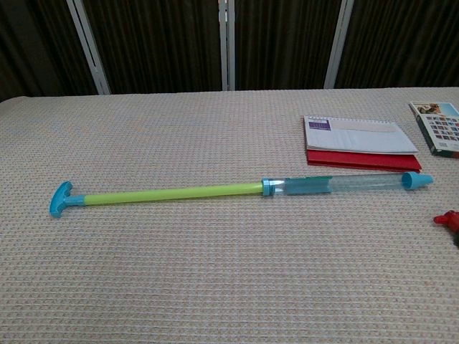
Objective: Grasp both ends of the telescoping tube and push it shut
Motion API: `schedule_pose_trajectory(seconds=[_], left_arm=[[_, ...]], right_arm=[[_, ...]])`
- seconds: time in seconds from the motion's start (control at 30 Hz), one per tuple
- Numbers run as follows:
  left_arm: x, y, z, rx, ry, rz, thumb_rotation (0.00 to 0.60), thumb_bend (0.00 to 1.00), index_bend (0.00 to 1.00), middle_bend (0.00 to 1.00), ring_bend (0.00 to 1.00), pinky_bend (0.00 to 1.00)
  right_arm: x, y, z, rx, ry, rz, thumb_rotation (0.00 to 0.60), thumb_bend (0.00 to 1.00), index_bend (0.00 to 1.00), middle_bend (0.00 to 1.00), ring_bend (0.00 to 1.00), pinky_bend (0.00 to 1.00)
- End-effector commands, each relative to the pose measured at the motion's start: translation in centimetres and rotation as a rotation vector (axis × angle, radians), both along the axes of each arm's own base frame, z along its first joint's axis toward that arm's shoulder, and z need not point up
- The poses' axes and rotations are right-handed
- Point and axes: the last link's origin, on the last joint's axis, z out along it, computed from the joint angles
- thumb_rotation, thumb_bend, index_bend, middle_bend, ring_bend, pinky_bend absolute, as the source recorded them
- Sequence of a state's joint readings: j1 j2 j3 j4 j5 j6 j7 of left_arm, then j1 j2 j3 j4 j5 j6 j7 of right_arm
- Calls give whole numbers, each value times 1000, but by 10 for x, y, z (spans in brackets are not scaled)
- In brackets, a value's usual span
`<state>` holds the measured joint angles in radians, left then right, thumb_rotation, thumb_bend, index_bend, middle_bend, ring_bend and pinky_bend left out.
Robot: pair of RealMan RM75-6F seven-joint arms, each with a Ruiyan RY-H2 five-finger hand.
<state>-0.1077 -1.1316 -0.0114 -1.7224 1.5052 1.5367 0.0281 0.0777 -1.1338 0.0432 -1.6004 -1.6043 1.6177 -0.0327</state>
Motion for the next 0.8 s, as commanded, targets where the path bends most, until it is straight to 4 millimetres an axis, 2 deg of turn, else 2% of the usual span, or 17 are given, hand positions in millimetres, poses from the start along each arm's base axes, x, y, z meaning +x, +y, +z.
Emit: schedule_pose_trajectory(seconds=[0.03, 0.27, 0.3, 0.37, 0.43, 0.47, 0.5, 0.53, 0.63, 0.7, 0.8], left_arm=[[0, 0, 0, 1, 0, 0, 600, 0, 0, 0, 0, 0], [-1, 1, 0, -3, 5, 2, 600, 0, 0, 0, 0, 0], [0, 1, -1, -3, 6, 1, 600, 0, 0, 0, 0, 0], [1, 3, -2, -4, 8, -3, 600, 0, 0, 0, 0, 0], [1, 6, -4, -11, 12, -4, 600, 0, 0, 0, 0, 0], [1, 8, -5, -17, 17, -2, 600, 0, 0, 0, 0, 0], [1, 9, -6, -20, 21, 0, 600, 0, 0, 0, 0, 0], [1, 11, -7, -23, 26, 3, 600, 0, 0, 0, 0, 0], [-1, 14, -12, -36, 46, 17, 600, 0, 0, 0, 0, 0], [-3, 16, -16, -37, 59, 29, 600, 0, 0, 0, 0, 0], [-4, 18, -19, -38, 73, 42, 600, 0, 0, 0, 0, 0]], right_arm=[[0, 0, 0, 0, 1, 0, 600, 0, 0, 0, 0, 0], [0, 0, -5, 16, 7, -5, 600, 0, 0, 0, 0, 0], [-1, -2, -7, 28, 10, -8, 600, 0, 0, 28, 13, 0], [-1, -6, -11, 47, 14, -16, 600, 0, 0, 214, 204, 31], [1, -18, -16, 73, 1, -19, 600, 0, 0, 476, 520, 214], [2, -25, -20, 93, -6, -22, 600, 0, 0, 619, 699, 414], [3, -33, -24, 113, -12, -22, 600, 0, 0, 720, 816, 610], [5, -43, -30, 141, -16, -19, 600, 0, 0, 792, 885, 757], [14, -83, -53, 275, -32, -31, 600, 0, 0, 917, 981, 954], [20, -108, -63, 327, -31, -60, 600, 0, 13, 976, 1000, 996], [26, -130, -73, 348, -8, -67, 600, 0, 104, 1000, 1000, 1000]])
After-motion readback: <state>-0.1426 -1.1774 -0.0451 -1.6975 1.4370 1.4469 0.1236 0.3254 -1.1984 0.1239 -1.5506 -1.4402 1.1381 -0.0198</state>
